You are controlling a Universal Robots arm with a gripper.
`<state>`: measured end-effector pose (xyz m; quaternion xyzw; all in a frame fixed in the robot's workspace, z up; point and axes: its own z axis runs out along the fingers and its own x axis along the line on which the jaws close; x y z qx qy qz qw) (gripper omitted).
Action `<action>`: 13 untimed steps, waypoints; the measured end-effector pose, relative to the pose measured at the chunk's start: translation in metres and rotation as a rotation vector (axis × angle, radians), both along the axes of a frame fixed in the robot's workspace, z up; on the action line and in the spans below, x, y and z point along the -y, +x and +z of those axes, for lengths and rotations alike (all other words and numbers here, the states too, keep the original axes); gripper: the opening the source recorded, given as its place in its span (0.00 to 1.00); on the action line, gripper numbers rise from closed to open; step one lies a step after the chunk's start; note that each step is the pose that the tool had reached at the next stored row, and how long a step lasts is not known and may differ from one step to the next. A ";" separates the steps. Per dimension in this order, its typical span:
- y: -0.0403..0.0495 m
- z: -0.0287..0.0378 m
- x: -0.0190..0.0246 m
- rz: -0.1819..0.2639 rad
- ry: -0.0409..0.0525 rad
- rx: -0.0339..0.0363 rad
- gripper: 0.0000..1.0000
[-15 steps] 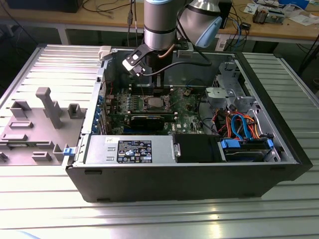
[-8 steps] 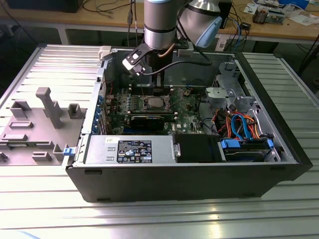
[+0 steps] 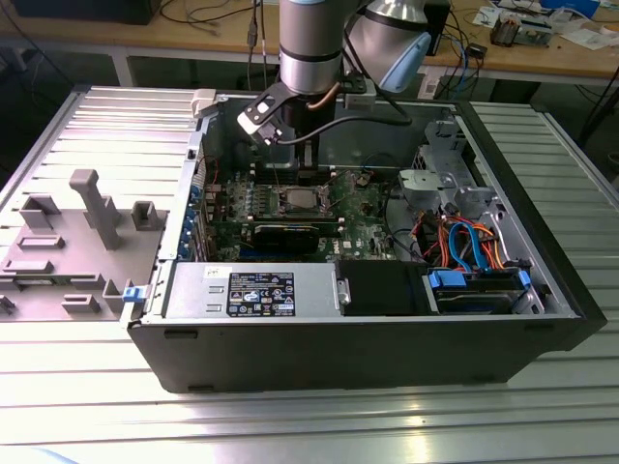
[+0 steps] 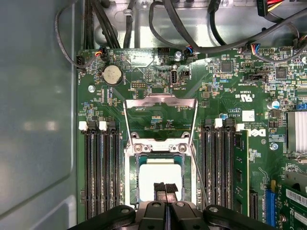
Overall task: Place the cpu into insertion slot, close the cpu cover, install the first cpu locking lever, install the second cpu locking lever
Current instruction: 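Close the cpu cover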
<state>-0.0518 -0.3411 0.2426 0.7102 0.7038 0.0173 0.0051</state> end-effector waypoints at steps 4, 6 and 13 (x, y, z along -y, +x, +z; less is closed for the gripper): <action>0.0000 0.0007 0.0000 0.000 -0.0001 0.0000 0.11; 0.0000 0.0013 0.0000 0.000 -0.0001 0.0000 0.11; 0.0000 0.0016 0.0000 0.000 -0.0003 0.0000 0.11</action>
